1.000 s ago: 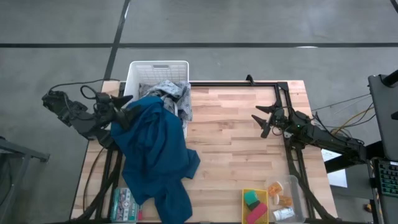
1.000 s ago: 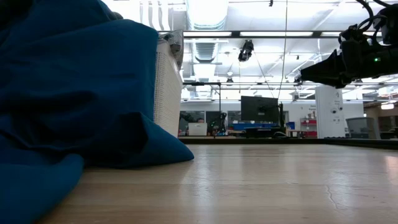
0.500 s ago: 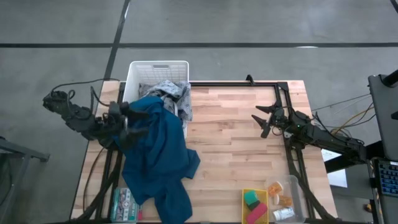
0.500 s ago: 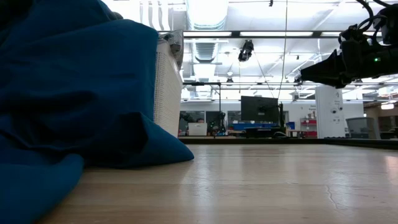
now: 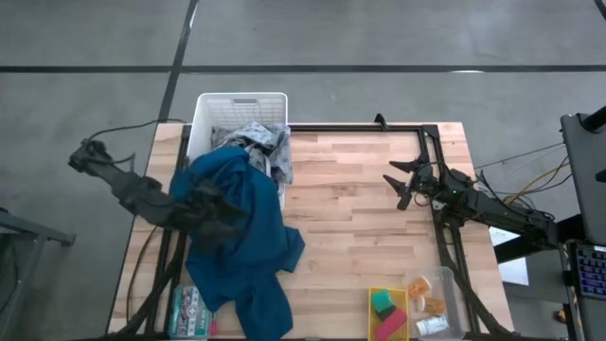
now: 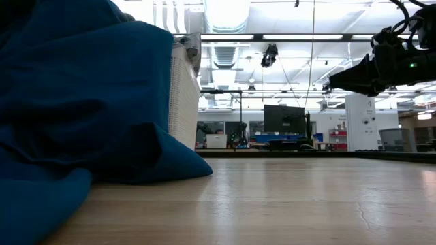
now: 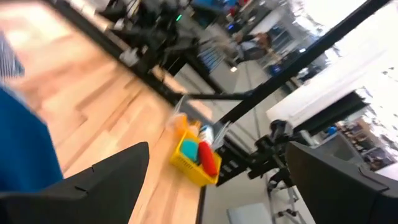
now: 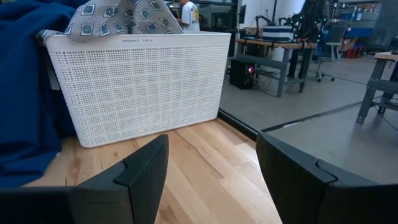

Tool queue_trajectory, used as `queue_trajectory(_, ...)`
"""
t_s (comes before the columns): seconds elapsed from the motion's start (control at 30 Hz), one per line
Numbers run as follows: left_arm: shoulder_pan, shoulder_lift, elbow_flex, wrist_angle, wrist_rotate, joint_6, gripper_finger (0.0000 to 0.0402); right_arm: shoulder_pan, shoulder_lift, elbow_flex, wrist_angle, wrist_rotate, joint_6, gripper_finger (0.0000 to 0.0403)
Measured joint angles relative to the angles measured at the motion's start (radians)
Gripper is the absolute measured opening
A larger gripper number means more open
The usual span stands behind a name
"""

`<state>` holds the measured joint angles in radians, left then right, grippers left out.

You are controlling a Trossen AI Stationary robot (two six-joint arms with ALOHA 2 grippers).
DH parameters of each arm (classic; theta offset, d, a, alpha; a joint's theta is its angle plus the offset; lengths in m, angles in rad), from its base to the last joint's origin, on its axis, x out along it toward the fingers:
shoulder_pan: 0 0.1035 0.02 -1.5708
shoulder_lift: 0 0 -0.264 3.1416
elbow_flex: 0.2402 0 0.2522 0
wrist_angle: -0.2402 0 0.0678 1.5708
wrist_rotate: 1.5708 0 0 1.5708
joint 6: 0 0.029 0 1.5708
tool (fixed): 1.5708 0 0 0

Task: Pick & Place Medicine items
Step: Put the blue patient gown into the white laundry bin

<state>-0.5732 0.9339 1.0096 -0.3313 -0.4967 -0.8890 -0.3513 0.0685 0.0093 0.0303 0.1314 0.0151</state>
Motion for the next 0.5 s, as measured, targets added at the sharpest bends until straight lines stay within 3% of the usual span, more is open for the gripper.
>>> queue_trajectory(0.23,0.000,0.107,-0.001,-0.020,0.000,-0.034,0.0377,0.000,0.000,0.000,0.000,0.000,0.000,0.0238)
queue_trajectory(0.5,0.001,0.193,-0.001,-0.214,-0.016,-0.025,0.0377,0.000,0.000,0.000,0.000,0.000,0.000,0.0238)
